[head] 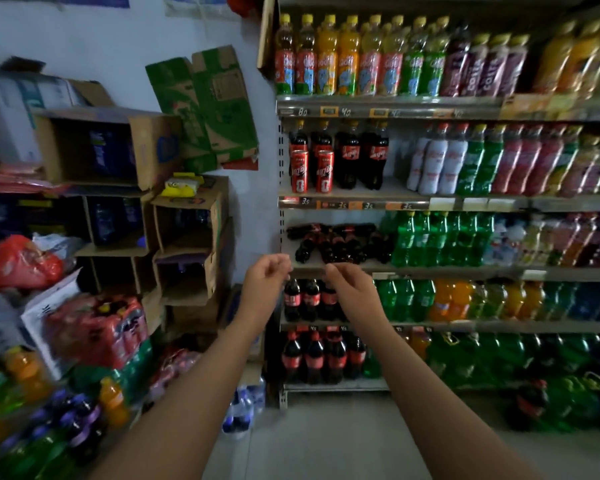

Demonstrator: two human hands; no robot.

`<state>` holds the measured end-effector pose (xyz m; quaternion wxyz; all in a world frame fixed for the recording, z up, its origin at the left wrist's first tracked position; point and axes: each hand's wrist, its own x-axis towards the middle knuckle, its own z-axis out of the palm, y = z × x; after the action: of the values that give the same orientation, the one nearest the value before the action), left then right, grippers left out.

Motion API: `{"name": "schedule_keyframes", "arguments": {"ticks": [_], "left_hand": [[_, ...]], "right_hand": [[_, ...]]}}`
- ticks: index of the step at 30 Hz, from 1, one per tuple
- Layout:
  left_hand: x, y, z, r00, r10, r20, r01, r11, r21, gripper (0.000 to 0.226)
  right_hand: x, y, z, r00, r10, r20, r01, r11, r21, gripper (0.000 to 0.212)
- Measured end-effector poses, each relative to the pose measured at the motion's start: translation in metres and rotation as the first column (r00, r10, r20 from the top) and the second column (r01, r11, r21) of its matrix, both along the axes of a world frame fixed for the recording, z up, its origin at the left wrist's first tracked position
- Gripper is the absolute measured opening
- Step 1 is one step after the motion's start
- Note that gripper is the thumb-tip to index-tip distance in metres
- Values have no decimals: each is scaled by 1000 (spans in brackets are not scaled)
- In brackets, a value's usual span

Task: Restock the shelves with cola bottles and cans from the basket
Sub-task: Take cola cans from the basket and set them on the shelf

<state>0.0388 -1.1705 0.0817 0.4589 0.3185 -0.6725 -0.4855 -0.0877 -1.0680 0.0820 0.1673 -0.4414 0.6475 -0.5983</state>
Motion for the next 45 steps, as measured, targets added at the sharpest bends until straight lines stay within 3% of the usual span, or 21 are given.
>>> {"name": "schedule_keyframes", "arguments": {"ticks": [4,10,15,22,29,37,45], "left_hand": [[29,74,5,999,-43,22,43,999,20,19],[65,191,-7,997,-75,-3,75,997,31,13],[101,298,-18,996,-84,-16,85,993,78,12],[153,393,-16,995,-102,-12,103,992,71,11],[193,481,-1,970,-242,-23,243,969,55,12],[237,579,13,879,-476,39,477,879,-11,16],[199,719,34,749,-662,27,663,747,-48,13]], "right_hand": [[31,71,-2,1000,-5,10,5,1000,-6,23],[79,195,-12,997,-14,82,16,999,-28,17],[123,299,-25,984,-61,166,68,997,-36,26],[177,397,-20,979,-87,186,103,991,-83,30],[231,485,-10,959,-188,214,213,971,-105,30],[282,633,6,901,-426,79,432,899,-70,39],[300,777,31,790,-611,54,612,781,-126,37]]}}
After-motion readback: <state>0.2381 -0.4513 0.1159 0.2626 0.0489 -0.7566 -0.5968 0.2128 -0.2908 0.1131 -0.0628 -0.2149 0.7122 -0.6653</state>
